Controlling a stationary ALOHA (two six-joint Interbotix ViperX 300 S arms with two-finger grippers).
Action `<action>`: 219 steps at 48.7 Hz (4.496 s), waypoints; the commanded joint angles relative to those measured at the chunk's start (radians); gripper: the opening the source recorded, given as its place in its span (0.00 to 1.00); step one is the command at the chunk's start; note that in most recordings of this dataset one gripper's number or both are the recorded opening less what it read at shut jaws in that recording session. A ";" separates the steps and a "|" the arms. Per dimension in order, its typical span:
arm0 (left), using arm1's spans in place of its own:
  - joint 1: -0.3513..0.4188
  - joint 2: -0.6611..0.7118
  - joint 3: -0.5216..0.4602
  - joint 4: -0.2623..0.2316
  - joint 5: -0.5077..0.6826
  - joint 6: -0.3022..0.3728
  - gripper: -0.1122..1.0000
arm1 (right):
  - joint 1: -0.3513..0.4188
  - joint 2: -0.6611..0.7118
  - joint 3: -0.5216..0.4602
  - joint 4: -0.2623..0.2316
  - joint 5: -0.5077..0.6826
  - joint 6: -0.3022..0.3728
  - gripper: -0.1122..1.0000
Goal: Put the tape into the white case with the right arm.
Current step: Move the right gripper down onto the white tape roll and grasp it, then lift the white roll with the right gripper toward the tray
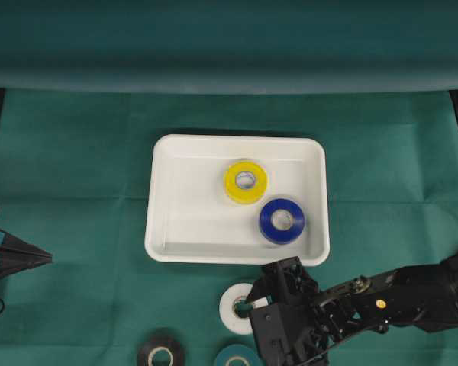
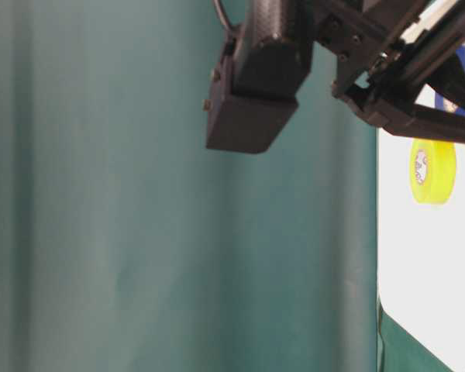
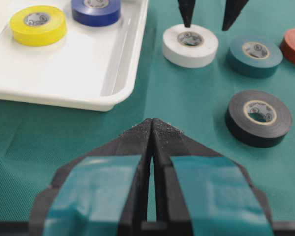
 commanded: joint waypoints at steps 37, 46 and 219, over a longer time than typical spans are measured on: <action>0.002 0.008 -0.011 0.002 -0.006 -0.002 0.10 | 0.002 0.069 -0.046 -0.002 -0.006 -0.002 0.50; 0.002 0.009 -0.009 0.002 -0.009 -0.003 0.10 | 0.002 0.107 -0.066 -0.002 -0.003 -0.002 0.50; 0.002 0.008 -0.009 0.000 -0.009 -0.003 0.10 | -0.224 0.123 -0.365 -0.080 0.179 -0.017 0.13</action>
